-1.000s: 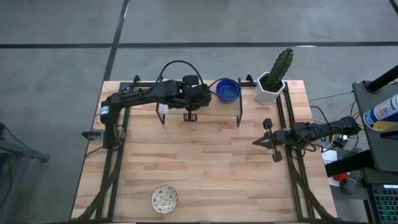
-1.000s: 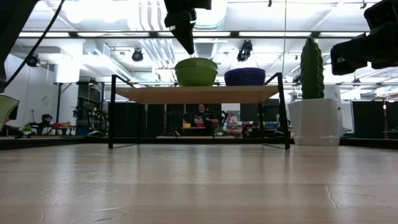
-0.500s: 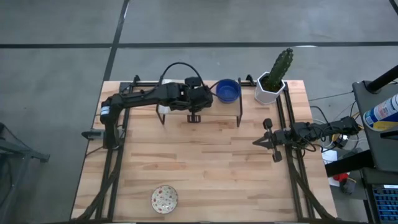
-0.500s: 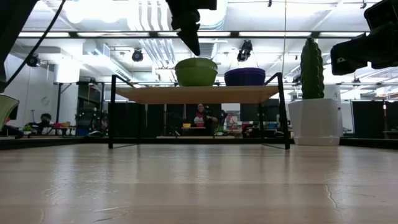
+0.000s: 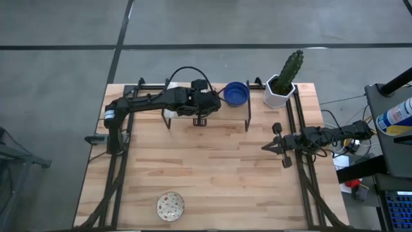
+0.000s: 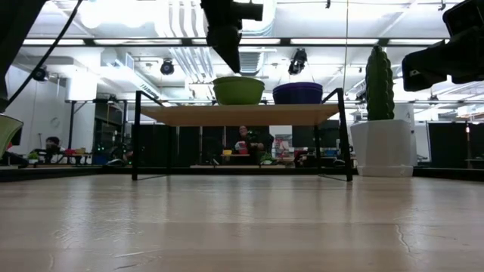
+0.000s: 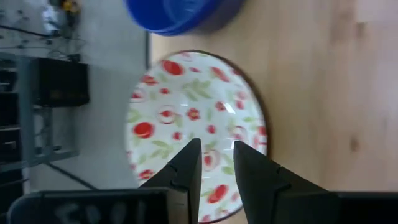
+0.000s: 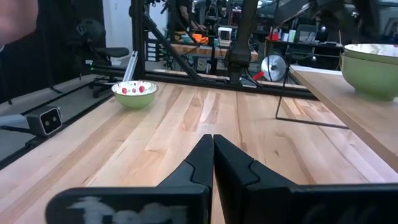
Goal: Pick & Place Mini bowls
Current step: Stack the green patterned bowl on top of the other green patterned bowl on the shelf
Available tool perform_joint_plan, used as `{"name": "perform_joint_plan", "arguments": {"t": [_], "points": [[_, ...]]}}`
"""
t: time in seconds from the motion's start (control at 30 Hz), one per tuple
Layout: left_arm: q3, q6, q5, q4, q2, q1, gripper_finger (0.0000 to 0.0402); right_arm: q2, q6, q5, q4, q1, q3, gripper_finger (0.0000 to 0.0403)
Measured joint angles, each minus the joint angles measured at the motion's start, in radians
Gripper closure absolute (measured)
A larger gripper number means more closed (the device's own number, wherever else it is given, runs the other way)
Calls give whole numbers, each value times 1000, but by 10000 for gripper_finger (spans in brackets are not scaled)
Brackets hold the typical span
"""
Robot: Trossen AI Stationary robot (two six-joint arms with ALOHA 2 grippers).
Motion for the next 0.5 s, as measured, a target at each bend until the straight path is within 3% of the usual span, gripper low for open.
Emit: {"name": "perform_joint_plan", "arguments": {"t": [0.33, 0.5], "points": [[61, -41, -27, -88, -4, -8, 312, 0, 0, 0, 0, 0, 0, 394], [55, -101, 135, -207, -31, -40, 312, 0, 3, 0, 0, 0, 0, 394]]}}
